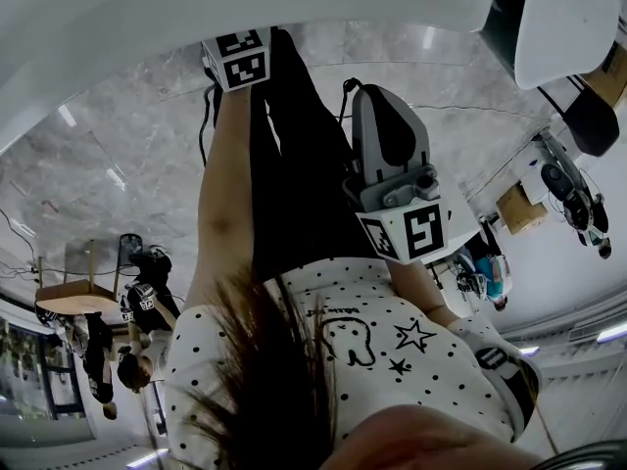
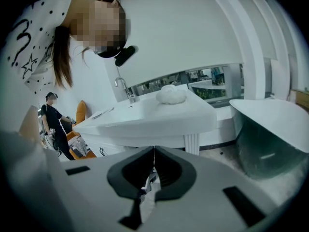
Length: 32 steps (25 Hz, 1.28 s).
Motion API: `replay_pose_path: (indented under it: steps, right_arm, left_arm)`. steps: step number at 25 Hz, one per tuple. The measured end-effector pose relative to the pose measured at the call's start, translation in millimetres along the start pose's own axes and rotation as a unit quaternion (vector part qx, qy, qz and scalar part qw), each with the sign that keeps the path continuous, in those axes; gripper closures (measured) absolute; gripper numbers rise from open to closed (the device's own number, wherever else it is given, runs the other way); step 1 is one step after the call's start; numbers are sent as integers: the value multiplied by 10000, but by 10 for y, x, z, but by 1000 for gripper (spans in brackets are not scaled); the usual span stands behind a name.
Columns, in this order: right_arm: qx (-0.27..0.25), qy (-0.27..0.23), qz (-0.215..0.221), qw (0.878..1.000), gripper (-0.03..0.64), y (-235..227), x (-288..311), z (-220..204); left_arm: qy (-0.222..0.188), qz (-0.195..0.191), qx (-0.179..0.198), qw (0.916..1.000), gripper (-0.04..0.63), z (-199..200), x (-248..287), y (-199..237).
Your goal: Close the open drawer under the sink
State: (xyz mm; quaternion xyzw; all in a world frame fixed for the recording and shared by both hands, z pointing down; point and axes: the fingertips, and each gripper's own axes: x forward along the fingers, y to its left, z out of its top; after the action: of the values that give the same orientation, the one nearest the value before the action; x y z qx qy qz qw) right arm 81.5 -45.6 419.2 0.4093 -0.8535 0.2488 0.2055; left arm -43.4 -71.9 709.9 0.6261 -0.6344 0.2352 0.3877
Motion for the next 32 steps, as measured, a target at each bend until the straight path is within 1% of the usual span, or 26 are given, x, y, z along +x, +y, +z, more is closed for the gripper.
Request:
replay_pose_path:
  steps: [5, 11, 32]
  right_arm:
    - [-13, 50, 24, 10000, 601, 9, 77, -7]
    - [-34, 80, 51, 9999, 601, 69, 108, 6]
    - [-57, 101, -15, 9999, 601, 53, 101, 0]
  left_arm:
    - [-48, -2, -22, 10000, 456, 49, 52, 18]
    - [-208, -71, -60, 9997, 456, 281, 10, 15]
    - [-273, -106, -89, 9995, 456, 400, 80, 25]
